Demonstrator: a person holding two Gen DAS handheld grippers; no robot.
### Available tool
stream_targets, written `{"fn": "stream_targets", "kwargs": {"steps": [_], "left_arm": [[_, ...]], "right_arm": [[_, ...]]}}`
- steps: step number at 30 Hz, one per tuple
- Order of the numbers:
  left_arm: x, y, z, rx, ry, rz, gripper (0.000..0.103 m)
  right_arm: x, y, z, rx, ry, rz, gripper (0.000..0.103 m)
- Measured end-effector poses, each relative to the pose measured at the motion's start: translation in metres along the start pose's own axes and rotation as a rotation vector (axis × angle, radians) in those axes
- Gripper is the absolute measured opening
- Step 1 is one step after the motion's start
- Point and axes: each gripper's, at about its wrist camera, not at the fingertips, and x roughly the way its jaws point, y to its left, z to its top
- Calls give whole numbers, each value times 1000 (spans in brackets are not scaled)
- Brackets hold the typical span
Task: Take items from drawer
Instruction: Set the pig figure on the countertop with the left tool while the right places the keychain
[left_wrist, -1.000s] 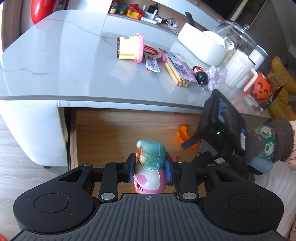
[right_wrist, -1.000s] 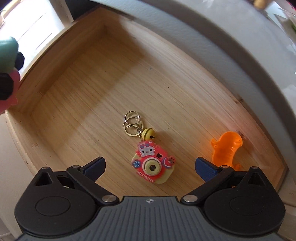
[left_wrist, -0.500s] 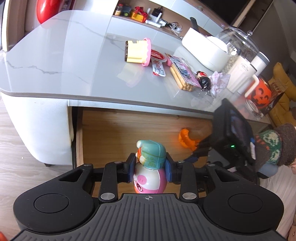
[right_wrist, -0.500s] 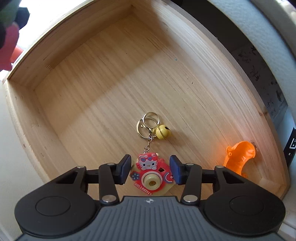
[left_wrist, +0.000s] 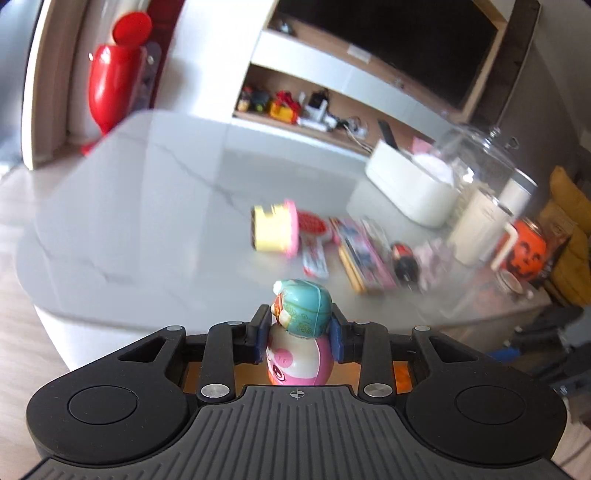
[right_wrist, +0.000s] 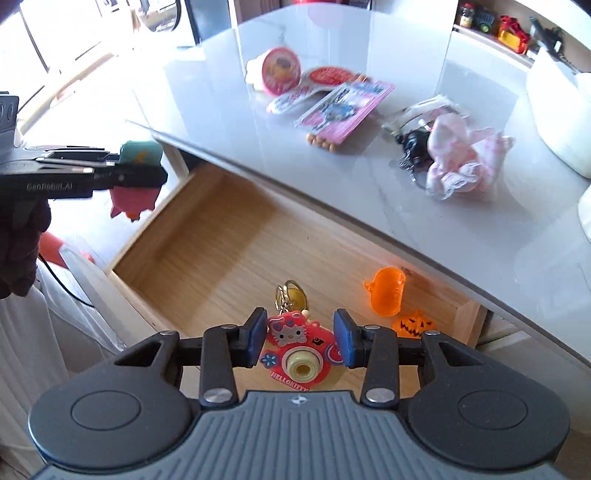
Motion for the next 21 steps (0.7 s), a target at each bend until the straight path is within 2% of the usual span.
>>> {"fn": "stream_targets", "kwargs": {"steps": [2, 4, 7, 9, 11, 15, 18, 19, 21], "left_arm": [[13, -6, 31, 58, -30, 121, 37], [38, -8, 50, 136, 4, 174, 37], [80, 2, 57, 152, 101, 119, 39], [94, 4, 55, 142, 96, 126, 40], [94, 4, 51, 159, 35, 125, 40], [77, 6, 48, 149, -129, 171, 40], [50, 9, 44, 82, -272, 185, 40], [41, 10, 42, 20, -291, 159, 40], [34, 12, 36, -71, -239, 83, 40]], "right_arm": [[-9, -3, -2, 5, -47, -15, 39], [-16, -7, -4, 6, -82, -18, 39], [-20, -13, -7, 15, -126, -21, 39], [-21, -18, -10, 22, -149, -28, 39], [-26, -30, -15, 39, -167, -33, 39], [-26, -47, -19, 79, -176, -45, 39], [-30, -56, -18, 98, -192, -53, 39], [-32, -58, -16, 105, -202, -51, 39], [-38, -64, -10, 122, -226, -46, 39]]}}
